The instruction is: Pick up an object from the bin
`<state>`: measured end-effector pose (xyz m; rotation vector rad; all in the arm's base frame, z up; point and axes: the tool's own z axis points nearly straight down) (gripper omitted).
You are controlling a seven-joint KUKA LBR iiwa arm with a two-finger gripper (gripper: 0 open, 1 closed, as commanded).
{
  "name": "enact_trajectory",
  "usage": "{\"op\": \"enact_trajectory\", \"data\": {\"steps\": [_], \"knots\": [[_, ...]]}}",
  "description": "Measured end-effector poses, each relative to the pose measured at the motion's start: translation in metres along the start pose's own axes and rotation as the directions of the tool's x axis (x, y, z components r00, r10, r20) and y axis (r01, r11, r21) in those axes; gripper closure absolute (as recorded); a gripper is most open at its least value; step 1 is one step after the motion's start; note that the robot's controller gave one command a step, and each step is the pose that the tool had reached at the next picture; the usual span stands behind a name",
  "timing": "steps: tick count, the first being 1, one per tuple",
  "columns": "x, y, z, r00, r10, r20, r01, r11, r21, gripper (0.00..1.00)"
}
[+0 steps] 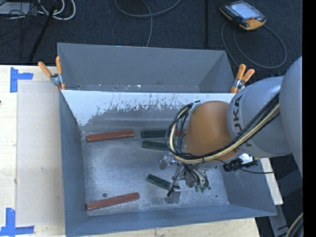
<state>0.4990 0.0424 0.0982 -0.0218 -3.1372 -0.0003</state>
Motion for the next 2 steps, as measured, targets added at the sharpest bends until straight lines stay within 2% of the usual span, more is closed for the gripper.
{"op": "enact_trajectory", "data": {"steps": [1, 2], "knots": [[0.0087, 0.0160, 0.0301, 0.999, -0.037, 0.000, 0.037, 0.999, 0.001, 0.00], [0.0093, 0.0156, 0.0287, 0.984, 0.179, 0.002, -0.179, 0.984, 0.000, 1.00]]}}
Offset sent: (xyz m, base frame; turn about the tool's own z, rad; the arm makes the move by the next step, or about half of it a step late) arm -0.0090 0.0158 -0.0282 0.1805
